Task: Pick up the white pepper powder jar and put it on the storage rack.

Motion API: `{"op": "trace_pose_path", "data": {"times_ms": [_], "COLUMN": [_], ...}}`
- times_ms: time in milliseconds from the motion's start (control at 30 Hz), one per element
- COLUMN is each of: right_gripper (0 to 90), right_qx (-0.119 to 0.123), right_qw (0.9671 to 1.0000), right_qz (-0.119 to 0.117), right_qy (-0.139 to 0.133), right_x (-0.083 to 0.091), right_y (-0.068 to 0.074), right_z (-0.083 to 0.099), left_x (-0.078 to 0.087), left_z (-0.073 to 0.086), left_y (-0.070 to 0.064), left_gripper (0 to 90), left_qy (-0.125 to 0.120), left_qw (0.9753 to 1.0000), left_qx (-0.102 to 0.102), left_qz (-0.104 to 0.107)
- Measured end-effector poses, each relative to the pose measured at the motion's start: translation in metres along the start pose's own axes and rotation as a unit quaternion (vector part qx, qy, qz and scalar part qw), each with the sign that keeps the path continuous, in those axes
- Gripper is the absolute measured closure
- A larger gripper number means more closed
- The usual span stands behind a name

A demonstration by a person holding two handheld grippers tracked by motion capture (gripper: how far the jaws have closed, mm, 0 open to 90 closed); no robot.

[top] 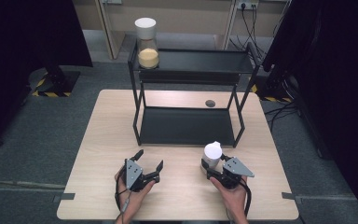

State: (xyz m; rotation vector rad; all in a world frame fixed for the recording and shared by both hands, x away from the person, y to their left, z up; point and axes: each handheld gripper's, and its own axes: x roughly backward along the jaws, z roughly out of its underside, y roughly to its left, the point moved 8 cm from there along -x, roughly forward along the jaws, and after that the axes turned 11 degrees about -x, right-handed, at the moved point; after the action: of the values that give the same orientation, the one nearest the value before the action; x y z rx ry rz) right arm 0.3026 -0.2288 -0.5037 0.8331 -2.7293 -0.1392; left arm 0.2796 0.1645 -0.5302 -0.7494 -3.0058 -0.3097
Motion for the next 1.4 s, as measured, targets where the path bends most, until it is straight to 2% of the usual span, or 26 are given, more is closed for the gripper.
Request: {"op": "trace_pose_path", "data": {"times_ms": [133,667,1400], "right_gripper": [30.4,30.5,30.5], "right_qx": [-0.005,-0.009,0.004], "right_qw": [0.9999,0.9968,0.9919], "right_qz": [0.005,0.013,0.032], "right_qy": [-0.013,-0.078,-0.123], "right_x": [0.004,0.025,0.029], "right_y": [0.002,0.009,0.01], "right_z": [-0.002,-0.038,-0.091], "left_x": [0.0,0.001,0.002], "left_z": [0.0,0.001,0.002], "left_y": [0.0,0.0,-0.001], "left_gripper": [12.8,12.8,12.8], "left_qy": [-0.001,-0.005,-0.008], "left_qw": [1.0,1.0,1.0], "left_qx": [-0.001,0.001,0.001], "left_qz": [0.001,-0.002,-0.003]}}
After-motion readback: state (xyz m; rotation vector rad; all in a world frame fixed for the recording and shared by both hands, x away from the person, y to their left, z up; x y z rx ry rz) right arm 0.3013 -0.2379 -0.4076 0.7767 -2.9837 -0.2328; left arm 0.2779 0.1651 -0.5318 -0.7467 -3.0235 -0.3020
